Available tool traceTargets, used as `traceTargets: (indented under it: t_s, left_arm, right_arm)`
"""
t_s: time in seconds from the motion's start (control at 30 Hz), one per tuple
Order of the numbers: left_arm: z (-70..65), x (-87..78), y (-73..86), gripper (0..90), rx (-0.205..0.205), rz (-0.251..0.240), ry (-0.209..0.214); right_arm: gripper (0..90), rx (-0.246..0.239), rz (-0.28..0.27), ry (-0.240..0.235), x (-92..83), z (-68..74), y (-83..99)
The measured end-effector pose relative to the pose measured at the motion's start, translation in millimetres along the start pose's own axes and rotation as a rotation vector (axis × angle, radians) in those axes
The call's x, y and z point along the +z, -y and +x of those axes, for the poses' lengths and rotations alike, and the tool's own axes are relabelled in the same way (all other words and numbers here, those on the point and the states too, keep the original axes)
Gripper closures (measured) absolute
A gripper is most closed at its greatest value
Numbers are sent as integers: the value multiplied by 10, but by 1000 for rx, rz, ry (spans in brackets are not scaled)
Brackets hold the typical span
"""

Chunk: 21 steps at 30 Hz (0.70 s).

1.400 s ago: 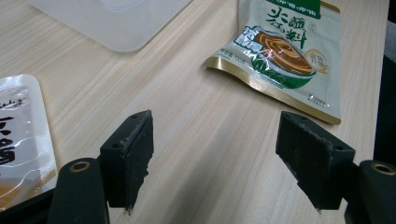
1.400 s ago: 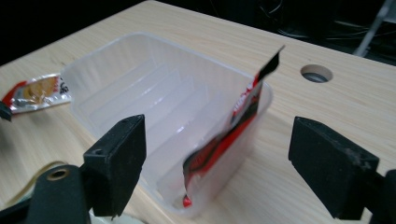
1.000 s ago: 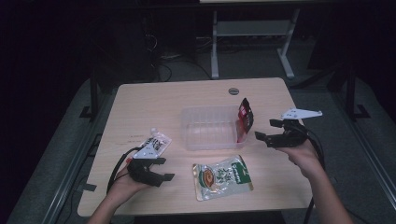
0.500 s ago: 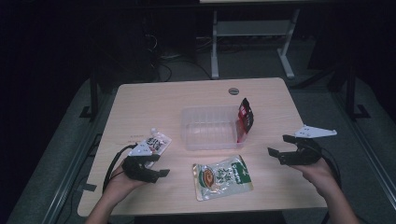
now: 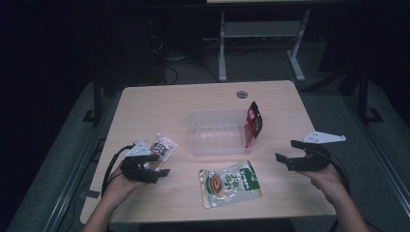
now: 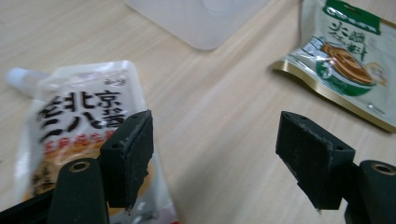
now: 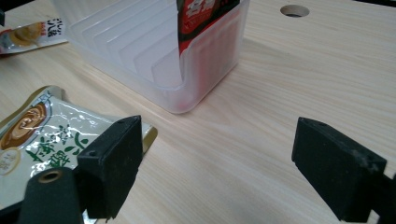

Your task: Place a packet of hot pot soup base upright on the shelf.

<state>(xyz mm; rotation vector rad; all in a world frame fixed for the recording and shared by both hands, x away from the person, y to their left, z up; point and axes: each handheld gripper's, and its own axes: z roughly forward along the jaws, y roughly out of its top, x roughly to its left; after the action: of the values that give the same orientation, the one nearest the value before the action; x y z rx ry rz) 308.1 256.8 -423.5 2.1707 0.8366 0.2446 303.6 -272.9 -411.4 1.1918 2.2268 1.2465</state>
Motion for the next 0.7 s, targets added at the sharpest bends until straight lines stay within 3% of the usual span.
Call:
traceTargets:
  t_s: [0.2, 0.5, 0.7]
  left_arm:
    - [68, -64, -18, 274, -14, -8, -53]
    - [327, -123, -14, 275, -65, -15, -128]
    - [591, -82, -5, 419, -156, -12, -160]
  right_arm:
    - [159, -25, 22, -20, 53, 62, 42]
    - [159, -34, 25, -26, 69, 91, 42]
    - [159, -33, 28, -27, 81, 93, 47]
